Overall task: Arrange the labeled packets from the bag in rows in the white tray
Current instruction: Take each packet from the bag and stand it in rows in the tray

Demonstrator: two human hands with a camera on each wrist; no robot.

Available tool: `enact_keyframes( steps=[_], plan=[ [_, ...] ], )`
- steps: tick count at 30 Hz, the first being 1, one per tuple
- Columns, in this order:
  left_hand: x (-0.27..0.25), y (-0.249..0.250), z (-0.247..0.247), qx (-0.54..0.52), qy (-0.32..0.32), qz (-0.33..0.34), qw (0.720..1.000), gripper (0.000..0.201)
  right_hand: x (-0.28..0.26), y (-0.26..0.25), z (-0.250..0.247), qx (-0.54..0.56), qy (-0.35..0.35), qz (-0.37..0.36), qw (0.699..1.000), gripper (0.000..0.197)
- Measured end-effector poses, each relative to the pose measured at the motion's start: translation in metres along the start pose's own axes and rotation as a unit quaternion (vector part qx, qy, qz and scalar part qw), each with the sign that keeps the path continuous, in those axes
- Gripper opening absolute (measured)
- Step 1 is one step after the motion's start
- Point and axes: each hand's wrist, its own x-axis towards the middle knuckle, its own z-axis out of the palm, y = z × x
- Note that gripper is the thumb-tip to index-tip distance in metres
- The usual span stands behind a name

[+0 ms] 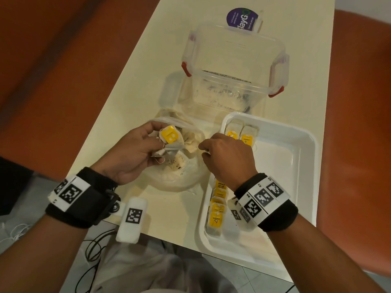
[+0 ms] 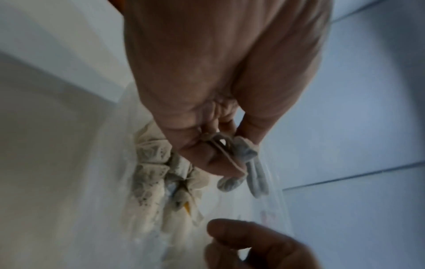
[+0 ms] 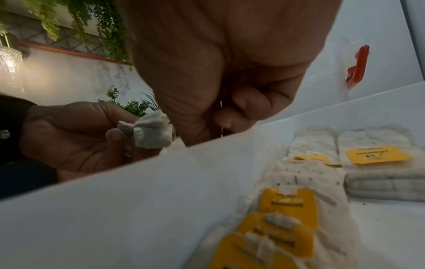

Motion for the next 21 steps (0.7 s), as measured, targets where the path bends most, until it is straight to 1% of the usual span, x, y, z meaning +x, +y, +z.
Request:
enact_keyframes(
  steps=[4, 6, 7, 8, 9, 10, 12, 13, 15, 17, 21],
  plan=[
    [-0.007, 0.012, -0.001, -0.089, -0.046, -0.034, 0.994, 0.037, -0.003, -0.001, -0.003, 0.013, -0.005, 0.003, 1.0, 0.028],
    [-0.01, 0.016, -0.001, -0.109, -0.073, -0.039, 0.991, 0.037, -0.008, 0.0, -0.008, 0.073, 0.019, 0.025, 0.997, 0.03],
    [-0.011, 0.017, -0.001, -0.113, -0.085, -0.039, 0.989, 0.035, -0.011, -0.001, -0.012, 0.129, 0.044, 0.038, 0.99, 0.031],
    [-0.012, 0.018, 0.0, -0.113, -0.096, -0.038, 0.988, 0.035, -0.015, -0.002, -0.017, 0.201, 0.069, 0.049, 0.976, 0.033],
    [-0.012, 0.018, 0.0, -0.106, -0.105, -0.036, 0.988, 0.035, -0.018, -0.004, -0.023, 0.286, 0.087, 0.057, 0.953, 0.033],
    [-0.013, 0.018, 0.002, -0.093, -0.113, -0.033, 0.989, 0.036, -0.022, -0.008, -0.03, 0.372, 0.089, 0.064, 0.922, 0.032],
    [-0.014, 0.018, 0.009, -0.062, -0.128, -0.026, 0.989, 0.032, -0.027, -0.014, -0.044, 0.502, 0.058, 0.072, 0.86, 0.031],
    [-0.014, 0.017, 0.012, -0.048, -0.134, -0.024, 0.99, 0.03, -0.028, -0.016, -0.048, 0.535, 0.039, 0.069, 0.841, 0.029],
    [-0.015, 0.018, 0.021, -0.036, -0.137, -0.022, 0.99, 0.025, -0.029, -0.015, -0.05, 0.56, 0.019, 0.062, 0.826, 0.022],
    [-0.015, 0.018, 0.029, -0.055, -0.131, -0.024, 0.99, 0.025, -0.029, -0.012, -0.049, 0.586, 0.017, 0.073, 0.807, 0.015],
    [-0.014, 0.019, 0.047, -0.145, -0.114, -0.04, 0.982, 0.022, -0.034, -0.002, -0.052, 0.672, 0.035, 0.092, 0.734, 0.005]
  ],
)
